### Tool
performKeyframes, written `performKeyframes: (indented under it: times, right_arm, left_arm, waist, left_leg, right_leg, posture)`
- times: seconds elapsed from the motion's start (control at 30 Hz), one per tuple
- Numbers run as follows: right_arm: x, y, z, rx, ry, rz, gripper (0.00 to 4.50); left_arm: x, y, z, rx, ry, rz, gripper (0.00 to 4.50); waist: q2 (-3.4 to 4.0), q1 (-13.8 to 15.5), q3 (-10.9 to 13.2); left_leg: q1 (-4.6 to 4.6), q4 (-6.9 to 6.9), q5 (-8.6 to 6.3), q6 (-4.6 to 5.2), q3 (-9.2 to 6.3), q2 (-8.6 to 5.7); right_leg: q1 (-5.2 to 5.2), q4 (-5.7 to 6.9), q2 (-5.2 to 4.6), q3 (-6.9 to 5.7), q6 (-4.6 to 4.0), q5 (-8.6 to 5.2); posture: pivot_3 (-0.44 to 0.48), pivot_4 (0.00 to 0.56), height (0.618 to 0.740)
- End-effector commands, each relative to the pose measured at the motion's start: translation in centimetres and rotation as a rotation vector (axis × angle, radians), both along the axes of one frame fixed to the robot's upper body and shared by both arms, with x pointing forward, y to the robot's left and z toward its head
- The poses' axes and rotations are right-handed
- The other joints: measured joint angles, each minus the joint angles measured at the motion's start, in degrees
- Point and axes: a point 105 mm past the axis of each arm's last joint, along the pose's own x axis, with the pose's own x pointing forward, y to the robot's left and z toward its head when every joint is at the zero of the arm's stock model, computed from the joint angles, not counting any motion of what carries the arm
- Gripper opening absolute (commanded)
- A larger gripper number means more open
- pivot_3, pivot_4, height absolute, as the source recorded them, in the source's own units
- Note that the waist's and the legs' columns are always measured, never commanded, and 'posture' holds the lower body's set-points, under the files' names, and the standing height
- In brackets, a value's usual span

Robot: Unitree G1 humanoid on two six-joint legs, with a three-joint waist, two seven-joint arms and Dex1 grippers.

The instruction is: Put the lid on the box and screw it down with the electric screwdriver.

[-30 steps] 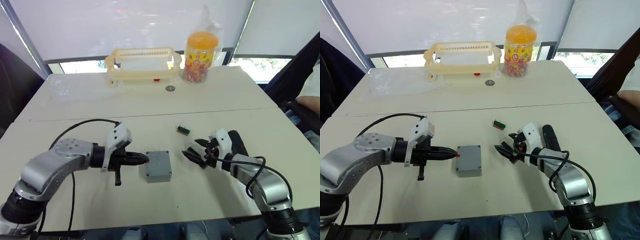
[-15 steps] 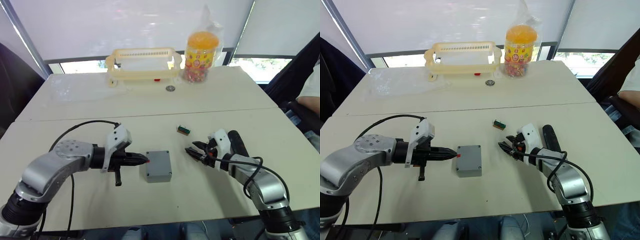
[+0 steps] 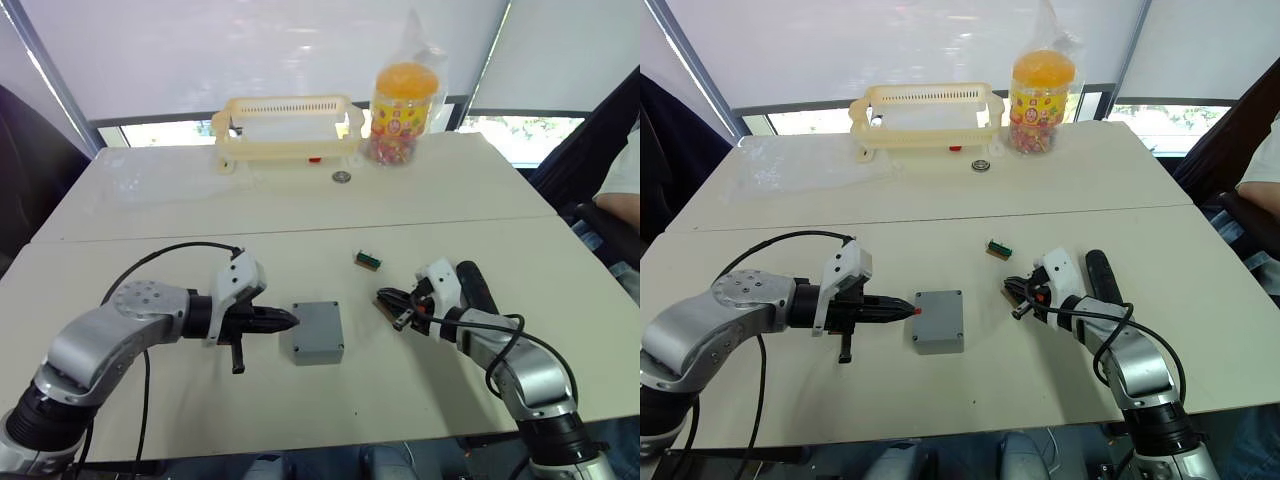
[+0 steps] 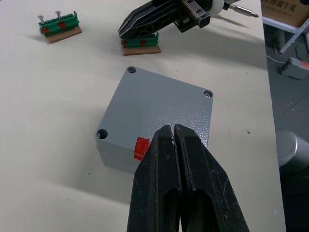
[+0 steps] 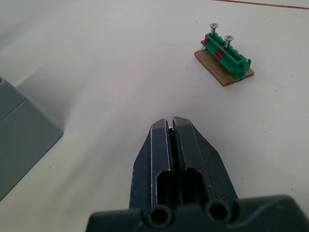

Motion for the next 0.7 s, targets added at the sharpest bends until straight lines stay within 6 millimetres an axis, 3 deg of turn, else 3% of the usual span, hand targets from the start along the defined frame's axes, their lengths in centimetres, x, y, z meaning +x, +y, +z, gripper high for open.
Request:
performKeyframes:
  times: [0.03, 0.37, 0.57, 0.7]
  right_arm:
    - [0.1, 0.2, 2.3, 0.031, -0.072, 0.005, 0.02]
    - [-0.1, 0.9, 5.9, 0.101, -0.142, 0.037, 0.02]
    - [-2.1, 4.4, 8.0, 0.195, -0.138, 0.208, 0.02]
    - [-3.4, 6.2, 7.7, 0.192, -0.105, 0.29, 0.02]
  left_arm:
    - [-0.2, -0.2, 0.5, -0.008, -0.034, -0.016, 0.0]
    - [-0.2, -0.3, 0.2, -0.008, -0.027, -0.027, 0.0]
    - [-0.2, -0.5, -0.6, 0.024, -0.034, -0.048, 0.0]
    - [-0.1, -0.5, -0.7, 0.025, -0.035, -0.045, 0.0]
  waist:
    - [0.0, 0.0, 0.0]
    - [0.0, 0.01, 0.0]
    - [0.0, -0.01, 0.0]
    - [0.0, -0.01, 0.0]
  left_leg:
    - [0.0, 0.0, 0.0, 0.0, 0.0, 0.0]
    - [0.0, 0.0, 0.0, 0.0, -0.01, 0.0]
    - [0.0, 0.0, 0.0, 0.0, -0.02, 0.01]
    - [0.0, 0.0, 0.0, 0.01, -0.03, 0.01]
  right_leg:
    - [0.0, 0.0, 0.0, 0.0, 0.0, 0.0]
    - [0.0, 0.0, 0.0, 0.0, 0.0, 0.0]
    - [0.0, 0.0, 0.01, -0.01, 0.0, 0.0]
    - [0.0, 0.0, 0.01, 0.0, 0.0, 0.0]
  posture:
    - [0.0, 0.15, 0.74]
    - [0.0, 0.15, 0.74]
    - [0.0, 0.15, 0.74]
    - [0.0, 0.15, 0.74]
